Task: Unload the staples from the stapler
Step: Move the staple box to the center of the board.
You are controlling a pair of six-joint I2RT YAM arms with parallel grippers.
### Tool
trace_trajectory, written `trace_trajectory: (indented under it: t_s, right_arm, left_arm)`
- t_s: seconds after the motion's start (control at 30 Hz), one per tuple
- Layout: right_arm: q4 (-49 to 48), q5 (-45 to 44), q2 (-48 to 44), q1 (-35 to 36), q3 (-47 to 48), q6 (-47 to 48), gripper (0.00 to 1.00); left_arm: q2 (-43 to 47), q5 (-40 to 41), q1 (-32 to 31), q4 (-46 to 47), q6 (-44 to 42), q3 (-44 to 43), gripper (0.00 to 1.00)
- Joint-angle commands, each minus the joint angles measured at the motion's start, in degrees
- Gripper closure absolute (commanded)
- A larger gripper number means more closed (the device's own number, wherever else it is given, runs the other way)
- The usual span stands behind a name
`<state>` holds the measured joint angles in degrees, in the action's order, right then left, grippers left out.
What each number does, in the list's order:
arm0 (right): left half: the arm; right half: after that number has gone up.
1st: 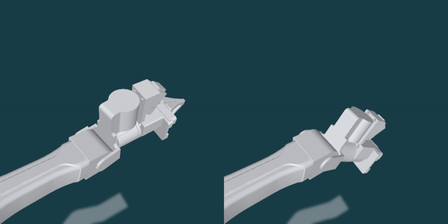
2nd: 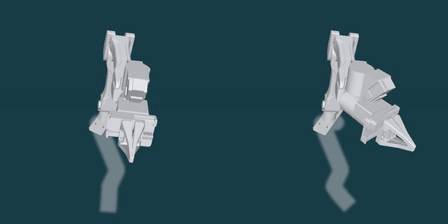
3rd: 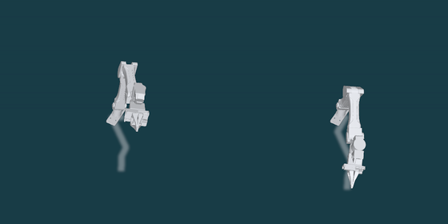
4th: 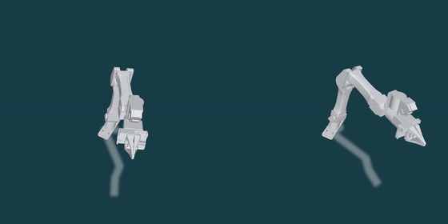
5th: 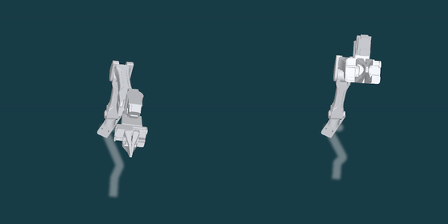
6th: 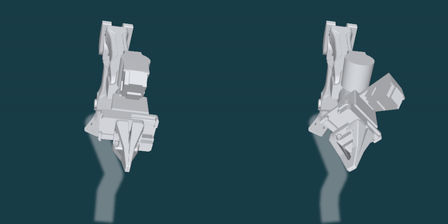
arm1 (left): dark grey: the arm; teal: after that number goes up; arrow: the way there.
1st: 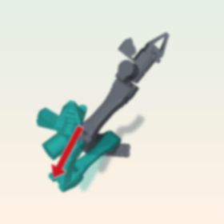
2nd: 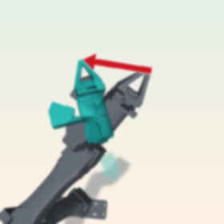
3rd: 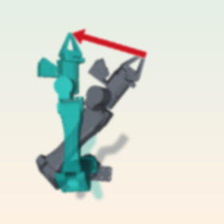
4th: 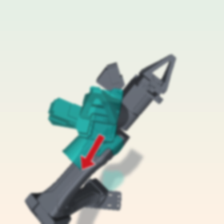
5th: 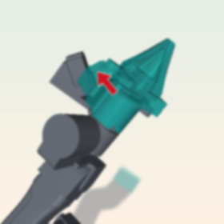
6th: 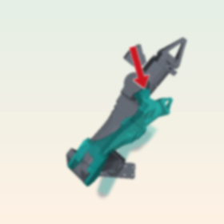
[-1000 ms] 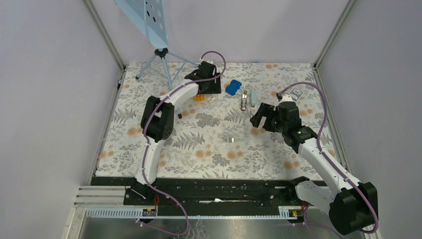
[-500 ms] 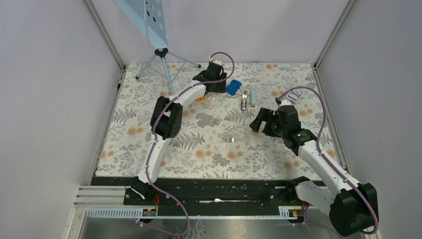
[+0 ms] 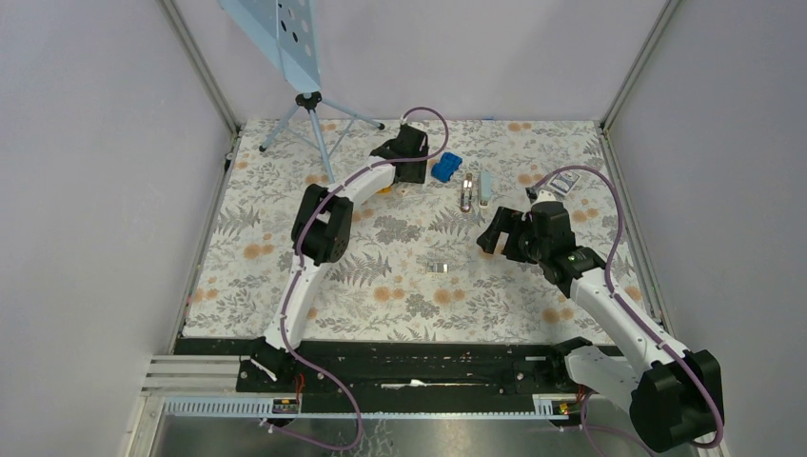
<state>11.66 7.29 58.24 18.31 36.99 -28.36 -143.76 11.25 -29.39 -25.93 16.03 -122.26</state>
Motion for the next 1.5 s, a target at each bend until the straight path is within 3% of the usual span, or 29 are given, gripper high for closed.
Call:
trace_trajectory:
  t_s: [0.0,0.5,1.2,1.47]
  right_arm:
    - [1.0,1.9,-0.2,-0.1,0.3,-0.4,0.06]
    - [0.9,3.1,0.4,-0.1,-1.0,-0.6,0.07]
    - [-1.9,3.5,1.7,-0.2,-1.3,-1.2,0.07]
    - [-2.3,3.7,2.1,-0.1,-1.2,-0.6,0.07]
  left_arm:
    - [1.3,-0.6,0.0,-2.6,0.9,1.1,0.4]
    - [11.7,-1.6,-0.3,-1.9,5.4,19.0,0.51]
    - [29.2,-2.4,-3.8,1.9,13.3,46.5,0.51]
    - [38.8,-3.9,-8.0,7.3,17.6,61.5,0.51]
